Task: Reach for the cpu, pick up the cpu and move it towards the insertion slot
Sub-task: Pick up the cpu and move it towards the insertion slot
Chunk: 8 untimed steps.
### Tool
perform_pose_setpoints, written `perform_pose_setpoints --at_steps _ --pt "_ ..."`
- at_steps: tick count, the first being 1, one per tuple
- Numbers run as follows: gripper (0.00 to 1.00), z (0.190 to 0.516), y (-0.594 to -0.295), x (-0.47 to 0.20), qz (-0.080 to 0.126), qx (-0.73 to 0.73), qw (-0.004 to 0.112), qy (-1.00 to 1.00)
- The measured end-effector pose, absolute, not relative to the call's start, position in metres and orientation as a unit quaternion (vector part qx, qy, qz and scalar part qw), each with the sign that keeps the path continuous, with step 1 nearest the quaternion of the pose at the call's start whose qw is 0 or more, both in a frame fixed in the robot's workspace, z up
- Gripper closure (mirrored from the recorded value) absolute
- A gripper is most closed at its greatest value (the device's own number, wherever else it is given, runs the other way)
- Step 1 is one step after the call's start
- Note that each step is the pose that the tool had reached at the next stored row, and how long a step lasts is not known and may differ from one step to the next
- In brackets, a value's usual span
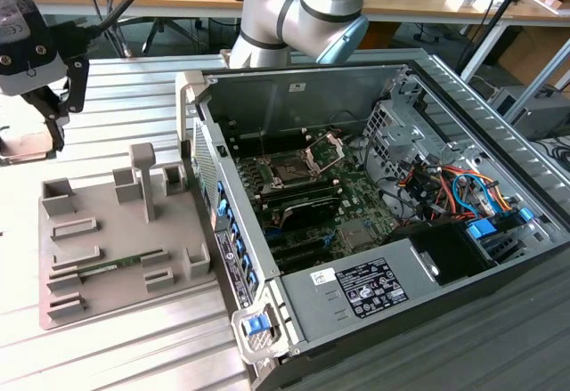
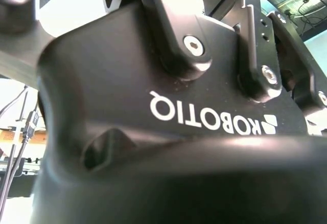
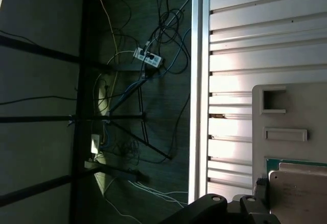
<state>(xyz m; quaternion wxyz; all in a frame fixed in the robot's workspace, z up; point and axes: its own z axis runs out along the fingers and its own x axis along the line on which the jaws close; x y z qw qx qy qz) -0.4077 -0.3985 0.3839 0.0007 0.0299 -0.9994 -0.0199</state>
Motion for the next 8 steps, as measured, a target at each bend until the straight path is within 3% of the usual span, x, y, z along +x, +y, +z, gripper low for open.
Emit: perform_pose_setpoints --at_steps 8 --pt "0.45 0.3893 -0.3985 -0.4077 -0.02 0.03 0.001 -0.999"
